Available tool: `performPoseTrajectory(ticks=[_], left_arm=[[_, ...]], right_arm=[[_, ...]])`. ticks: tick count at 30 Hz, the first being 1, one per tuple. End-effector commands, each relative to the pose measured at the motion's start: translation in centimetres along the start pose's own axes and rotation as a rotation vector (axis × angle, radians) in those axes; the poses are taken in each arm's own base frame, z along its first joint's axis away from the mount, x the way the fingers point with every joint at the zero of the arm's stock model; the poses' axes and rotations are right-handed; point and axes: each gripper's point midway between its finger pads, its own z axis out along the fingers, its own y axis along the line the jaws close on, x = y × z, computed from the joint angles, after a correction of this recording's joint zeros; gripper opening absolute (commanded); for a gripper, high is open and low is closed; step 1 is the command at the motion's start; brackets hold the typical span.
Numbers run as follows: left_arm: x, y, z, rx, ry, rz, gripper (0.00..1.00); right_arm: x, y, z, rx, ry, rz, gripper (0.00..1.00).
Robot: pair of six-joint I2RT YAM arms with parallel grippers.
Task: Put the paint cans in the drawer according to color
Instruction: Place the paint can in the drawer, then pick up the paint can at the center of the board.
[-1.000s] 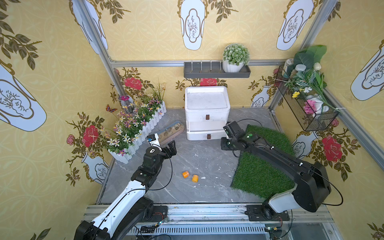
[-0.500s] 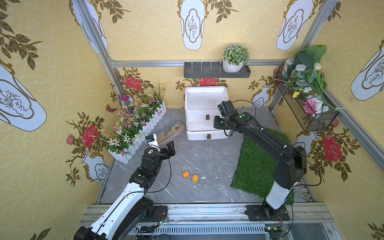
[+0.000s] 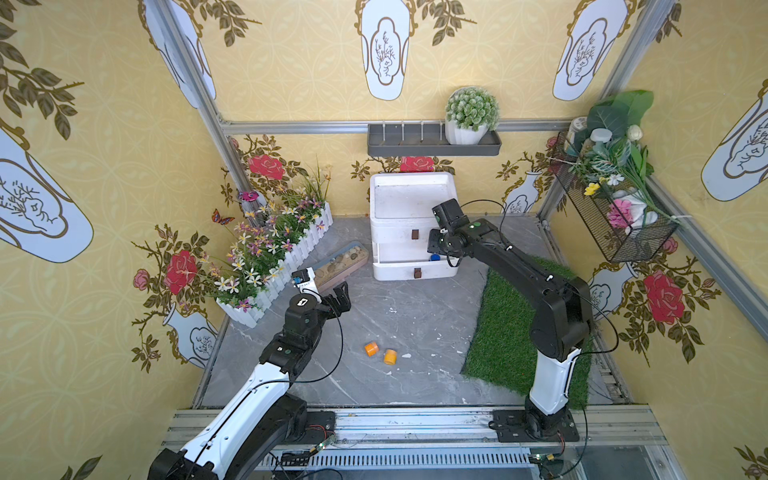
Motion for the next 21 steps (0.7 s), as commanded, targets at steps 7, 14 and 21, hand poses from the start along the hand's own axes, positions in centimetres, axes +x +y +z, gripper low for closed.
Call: performPoseTrajectory(ticks=[7,14,21], left_arm=[[0.4,-0.4,0.6,0.015,0.042,-0.004,1.0],[3.2,2.1,2.3,-0.072,0.2,-0.055,0.97],[7.2,6.8,4.6,-0.332,0.428,-0.11,0.87]], right_arm=[[-0.1,1.2,-8.7,-0.248,-0.162,-0.008,0.55],[5.8,-1.8,-11.7,-0.373,-0.228,0.067,0.56],[12.0,-4.9,-9.2,-0.338,-0.139,0.162,0.56]])
